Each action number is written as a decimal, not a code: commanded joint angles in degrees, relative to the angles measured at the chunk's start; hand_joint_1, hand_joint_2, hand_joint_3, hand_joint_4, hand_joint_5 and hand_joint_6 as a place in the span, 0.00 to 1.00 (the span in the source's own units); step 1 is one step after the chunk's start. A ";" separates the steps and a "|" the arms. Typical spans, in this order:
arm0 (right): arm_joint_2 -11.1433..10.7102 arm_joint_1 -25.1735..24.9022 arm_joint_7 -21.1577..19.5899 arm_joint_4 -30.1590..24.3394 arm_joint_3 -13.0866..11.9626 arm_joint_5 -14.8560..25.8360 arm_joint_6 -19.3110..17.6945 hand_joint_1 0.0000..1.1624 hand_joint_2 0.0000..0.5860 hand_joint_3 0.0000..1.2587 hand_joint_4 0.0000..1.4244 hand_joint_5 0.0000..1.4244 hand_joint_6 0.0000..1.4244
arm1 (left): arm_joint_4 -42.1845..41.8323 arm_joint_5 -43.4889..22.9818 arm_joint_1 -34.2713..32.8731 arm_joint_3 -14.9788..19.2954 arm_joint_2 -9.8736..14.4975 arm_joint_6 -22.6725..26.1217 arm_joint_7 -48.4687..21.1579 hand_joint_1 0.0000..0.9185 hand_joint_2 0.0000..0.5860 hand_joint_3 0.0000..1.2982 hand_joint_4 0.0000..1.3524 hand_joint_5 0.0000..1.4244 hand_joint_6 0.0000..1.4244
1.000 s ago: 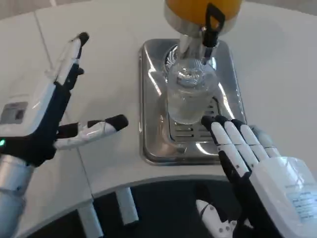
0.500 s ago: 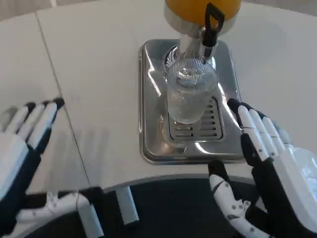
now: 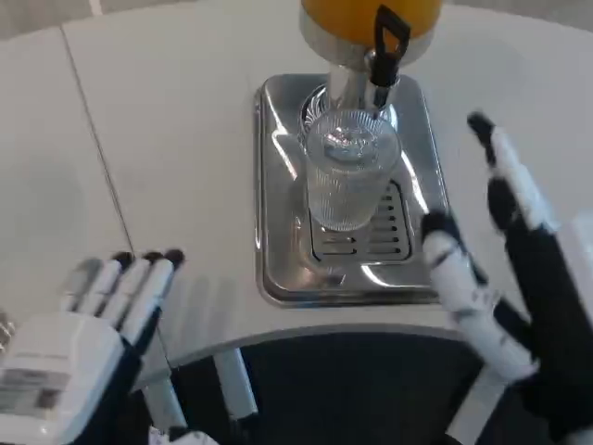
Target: Grasp the cup under the faucet to collect the drink, then remove the cup.
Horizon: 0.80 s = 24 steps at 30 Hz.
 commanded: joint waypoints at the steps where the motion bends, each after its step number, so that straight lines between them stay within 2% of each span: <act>1: 3.47 -6.75 -1.61 0.63 -1.36 1.70 3.83 0.08 0.88 0.00 0.00 0.00 0.00 | 0.70 0.27 -0.98 -2.13 -0.98 -0.67 0.15 0.00 0.00 0.00 0.00 0.00 0.00; 4: 3.05 -11.40 -1.13 0.62 -1.84 1.94 6.29 0.08 0.88 0.00 0.00 0.00 0.00 | 0.86 -0.40 -1.31 -2.42 -1.02 -0.65 -0.48 0.00 0.01 0.00 0.00 0.00 0.00; 9: 2.46 -16.02 -1.47 1.41 -1.90 2.35 8.70 0.09 0.87 0.00 0.00 0.00 0.00 | 1.08 -0.33 -1.20 -2.15 -1.05 -0.53 -0.07 0.00 0.02 0.00 0.00 0.00 0.00; 12: 2.71 -19.29 -2.30 2.91 -2.70 2.88 9.88 0.10 0.89 0.00 0.00 0.00 0.00 | 1.08 0.24 -1.03 -2.21 -1.03 -0.20 -0.27 0.00 0.03 0.00 0.00 0.00 0.00; 14: 4.07 -22.09 -3.87 4.82 -3.19 3.53 11.27 0.11 0.89 0.00 0.00 0.00 0.00 | 1.12 0.30 -0.97 -2.30 -1.02 -0.10 -0.50 0.00 0.03 0.00 0.00 0.00 0.00; 17: 4.87 -24.60 -5.97 6.71 -3.24 4.48 12.80 0.13 0.88 0.00 0.00 0.00 0.00 | 0.97 0.12 -0.82 -2.17 -0.99 -0.03 -0.70 0.00 0.04 0.00 0.00 0.00 0.00; 21: 4.23 -26.67 -7.94 8.22 -3.01 6.10 13.95 0.13 0.88 0.00 0.00 0.00 0.00 | 1.15 -0.83 -0.60 -1.69 -0.83 -0.16 -0.86 0.00 0.04 0.00 0.00 0.00 0.00; 24: 3.33 -27.69 -7.98 9.64 -3.55 8.58 14.19 0.16 0.88 0.00 0.00 0.00 0.00 | 1.13 -0.92 0.42 -1.72 -0.41 -0.96 -0.59 0.00 0.05 0.00 0.00 0.00 0.00</act>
